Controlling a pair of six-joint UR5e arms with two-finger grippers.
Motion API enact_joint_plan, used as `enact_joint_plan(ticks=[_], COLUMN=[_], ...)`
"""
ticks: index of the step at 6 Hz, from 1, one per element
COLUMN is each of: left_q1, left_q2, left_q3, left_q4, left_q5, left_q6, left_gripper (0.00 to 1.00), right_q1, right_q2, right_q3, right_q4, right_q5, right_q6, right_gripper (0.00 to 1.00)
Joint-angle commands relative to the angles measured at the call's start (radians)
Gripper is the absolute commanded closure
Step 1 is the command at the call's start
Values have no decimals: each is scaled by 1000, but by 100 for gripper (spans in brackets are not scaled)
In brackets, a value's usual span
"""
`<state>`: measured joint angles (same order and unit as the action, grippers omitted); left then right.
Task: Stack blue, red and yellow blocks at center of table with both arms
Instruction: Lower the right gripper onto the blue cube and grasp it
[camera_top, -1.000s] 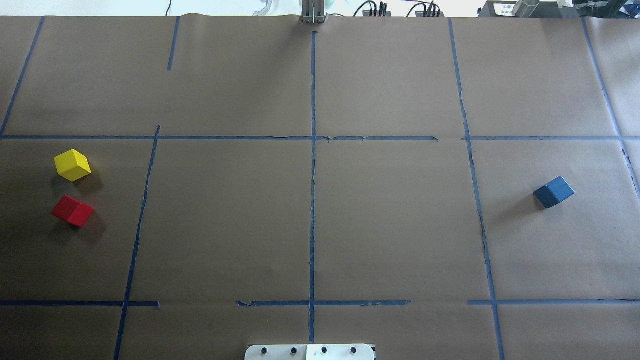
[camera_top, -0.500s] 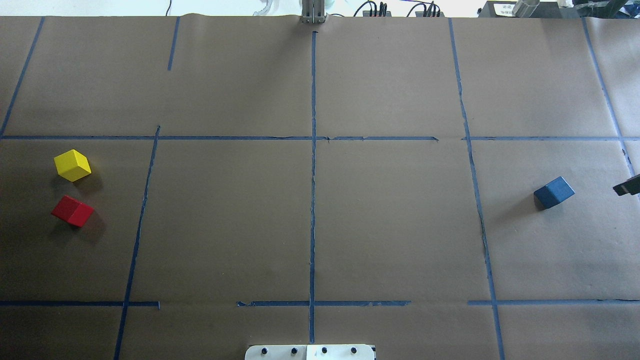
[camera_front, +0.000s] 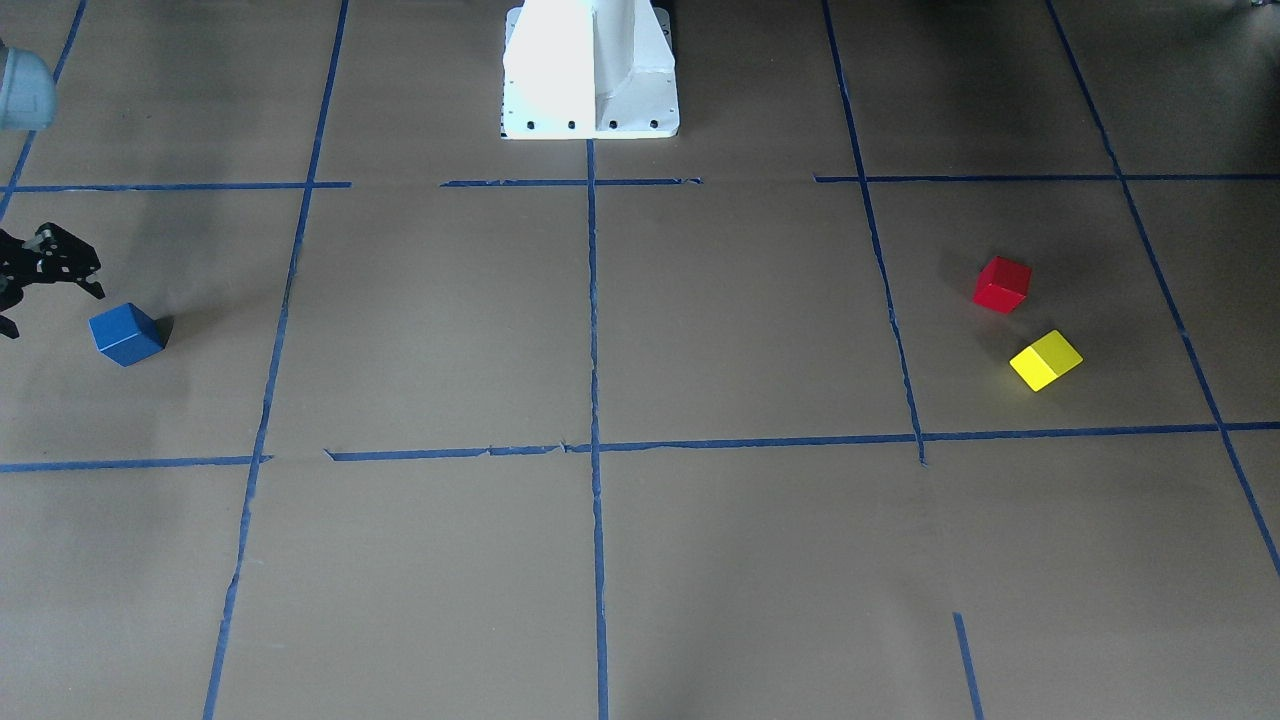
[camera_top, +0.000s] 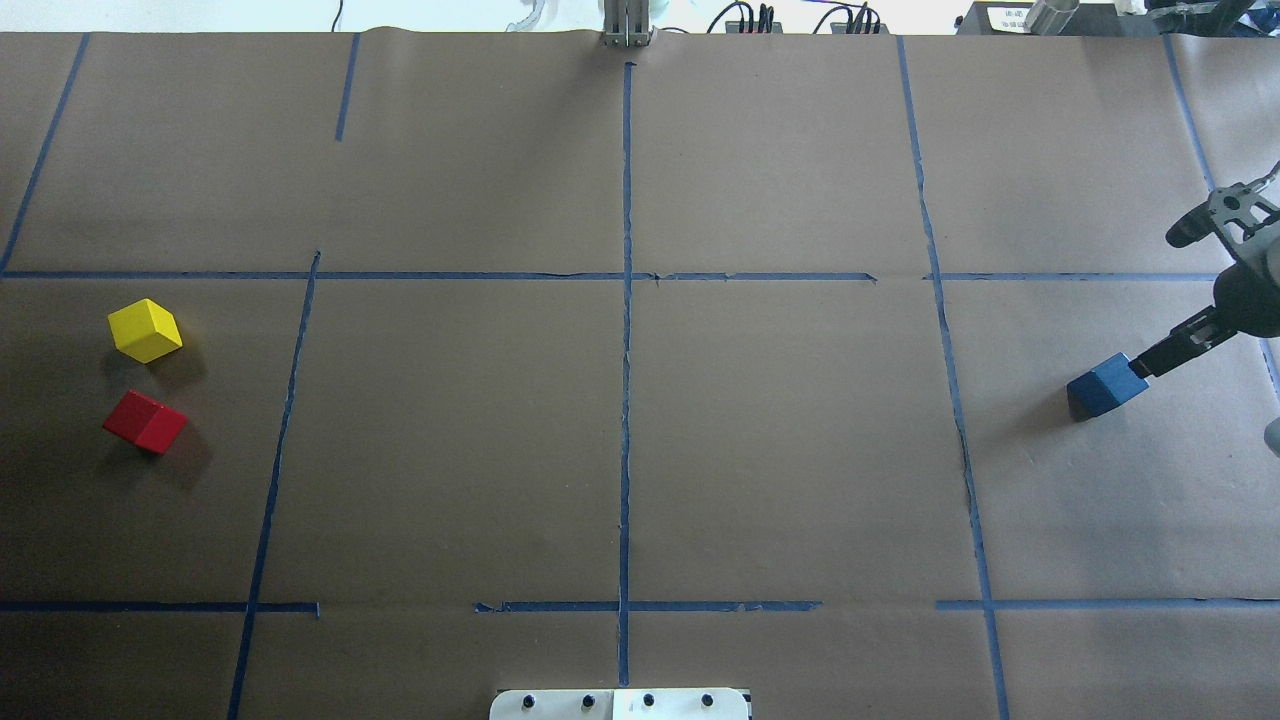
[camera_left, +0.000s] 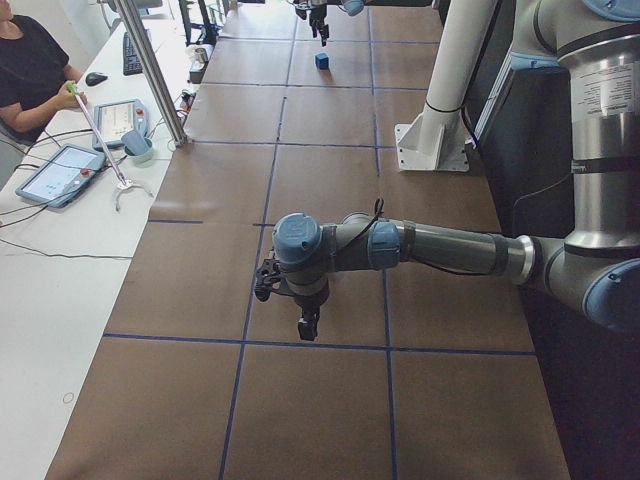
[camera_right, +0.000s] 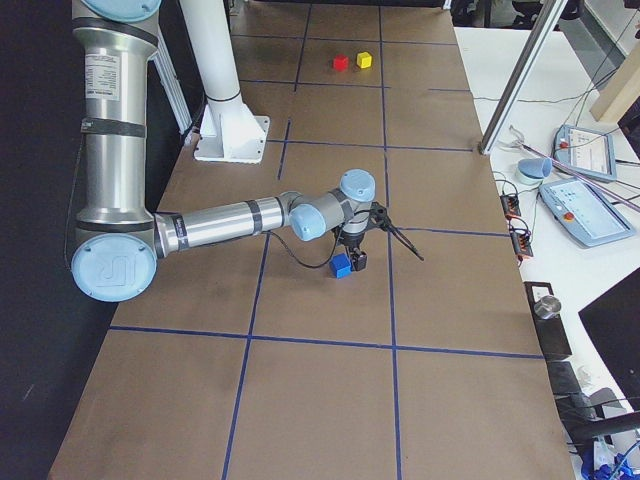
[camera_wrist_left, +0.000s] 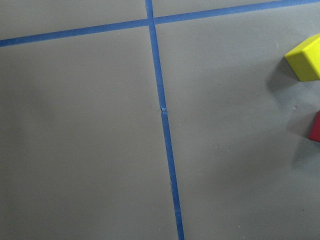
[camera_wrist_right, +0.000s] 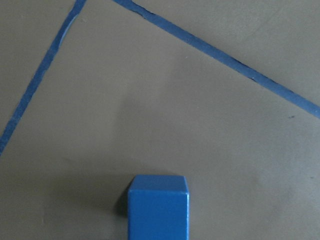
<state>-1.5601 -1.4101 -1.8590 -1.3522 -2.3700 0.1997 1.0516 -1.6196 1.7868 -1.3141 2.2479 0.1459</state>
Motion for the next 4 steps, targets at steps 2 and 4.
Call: enact_joint_plan(ticks=[2,4], left_q1=[0,0], left_q2=[-4,-4], left_q3=[-3,-5], left_q4=[-1,-1], left_q5=[0,0], left_q6=[0,0], left_gripper=[0,0], right_q1=[-102,-104], right_q2=[9,7], right_q3=[-23,-53], right_q4=[1,1], right_q5=[-57,-80], right_q6=[47,46], right_gripper=[1,1])
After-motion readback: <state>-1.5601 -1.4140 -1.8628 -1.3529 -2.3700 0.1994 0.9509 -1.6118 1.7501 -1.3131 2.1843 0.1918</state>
